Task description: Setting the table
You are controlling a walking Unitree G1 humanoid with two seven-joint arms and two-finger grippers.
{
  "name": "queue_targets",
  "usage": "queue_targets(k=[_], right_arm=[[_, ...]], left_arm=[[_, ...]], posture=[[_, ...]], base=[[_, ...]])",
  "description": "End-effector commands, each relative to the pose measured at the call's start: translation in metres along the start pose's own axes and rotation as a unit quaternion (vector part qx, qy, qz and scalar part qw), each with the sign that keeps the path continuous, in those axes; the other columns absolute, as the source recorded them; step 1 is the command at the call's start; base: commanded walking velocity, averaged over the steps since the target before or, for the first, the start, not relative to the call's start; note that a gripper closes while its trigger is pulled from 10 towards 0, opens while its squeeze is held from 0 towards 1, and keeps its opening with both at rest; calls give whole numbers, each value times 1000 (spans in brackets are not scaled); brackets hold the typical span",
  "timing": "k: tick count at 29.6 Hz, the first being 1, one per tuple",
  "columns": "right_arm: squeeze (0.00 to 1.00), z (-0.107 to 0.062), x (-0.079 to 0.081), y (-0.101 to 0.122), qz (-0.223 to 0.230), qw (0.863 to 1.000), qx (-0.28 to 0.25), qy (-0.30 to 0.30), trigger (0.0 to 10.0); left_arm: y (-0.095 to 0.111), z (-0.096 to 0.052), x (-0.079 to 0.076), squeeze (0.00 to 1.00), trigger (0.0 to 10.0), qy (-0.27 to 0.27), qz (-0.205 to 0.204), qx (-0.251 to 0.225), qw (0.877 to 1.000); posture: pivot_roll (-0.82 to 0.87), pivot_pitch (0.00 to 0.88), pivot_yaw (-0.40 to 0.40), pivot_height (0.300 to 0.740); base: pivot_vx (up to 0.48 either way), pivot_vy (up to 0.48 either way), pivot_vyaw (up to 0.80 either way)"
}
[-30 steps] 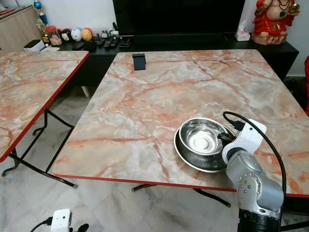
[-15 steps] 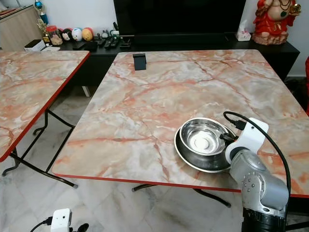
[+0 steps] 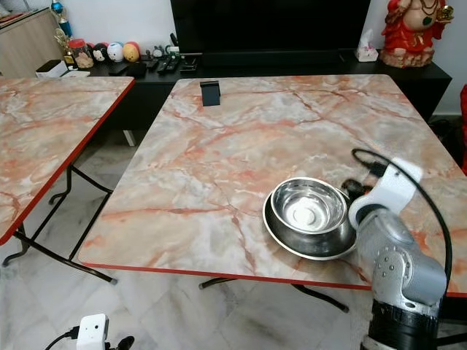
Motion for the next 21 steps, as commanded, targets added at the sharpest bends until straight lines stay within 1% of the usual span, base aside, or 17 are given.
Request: queue_targets(k=[1, 2, 3, 4, 5, 7, 9, 10, 13, 16, 17, 21], right_arm=[[0, -3, 22, 4, 17, 999, -9, 49, 10000], [0, -3, 22, 4, 17, 999, -9, 49, 10000], [0, -2, 28, 0, 15, 998, 3, 58, 10000], [0, -2, 30, -2, 13, 998, 9, 61, 10000], [0, -2, 35, -8, 7, 997, 27, 65, 10000], [0, 0, 43, -15, 15, 996, 44, 70, 10000], [0, 2, 48, -19, 2, 995, 57, 85, 10000], [0, 2, 53, -25, -33, 992, 74, 96, 10000], [0, 0, 58, -35, -65, 987, 101, 107, 10000], [0, 0, 57, -39, -87, 985, 113, 103, 10000], [0, 0, 55, -43, -105, 982, 124, 97, 10000], [0, 0, 47, -49, -125, 978, 143, 81, 10000]], left_arm=[[-5, -1, 2, 0, 10000, 4, -3, 12, 1000], [-5, -1, 2, 0, 10000, 4, -3, 12, 1000], [-5, -1, 2, 0, 10000, 4, -3, 12, 1000], [-5, -1, 2, 0, 10000, 4, -3, 12, 1000], [-5, -1, 2, 0, 10000, 3, -3, 12, 1000], [-4, -1, 2, 0, 10000, 4, -4, 12, 1000], [-4, -1, 2, 0, 10000, 4, -4, 12, 1000], [-5, -1, 2, 0, 10000, 4, -4, 12, 1000], [-5, -1, 2, 0, 10000, 5, -4, 13, 1000], [-5, -1, 2, 0, 10000, 6, -5, 13, 1000], [-4, -1, 2, 0, 10000, 6, -5, 13, 1000], [-4, -1, 2, 0, 10000, 5, -4, 12, 1000]], posture=[[-142, 0, 64, 740], [-142, 0, 64, 740], [-142, 0, 65, 740], [-141, 0, 64, 740], [-141, 0, 65, 740], [-139, 0, 65, 740], [-137, 0, 65, 740], [-138, 0, 65, 740], [-135, 0, 65, 740], [-135, 0, 65, 740], [-135, 0, 66, 740], [-137, 0, 71, 740]], base=[[0, 0, 0], [0, 0, 0], [0, 0, 0], [0, 0, 0], [0, 0, 0], [0, 0, 0], [0, 0, 0], [0, 0, 0], [0, 0, 0], [0, 0, 0], [0, 0, 0], [0, 0, 0]])
Point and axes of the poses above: a point about 5 cm out from each wrist's last joint towards the gripper, its own z axis pointing out of the wrist towards the gripper, its own y axis along the axis of the wrist's last joint, x = y × z, the point moved 2 cm from there along z, pointing out of the wrist towards the gripper, and after that the axes turned 10 degrees about z, right-handed, at the moved point
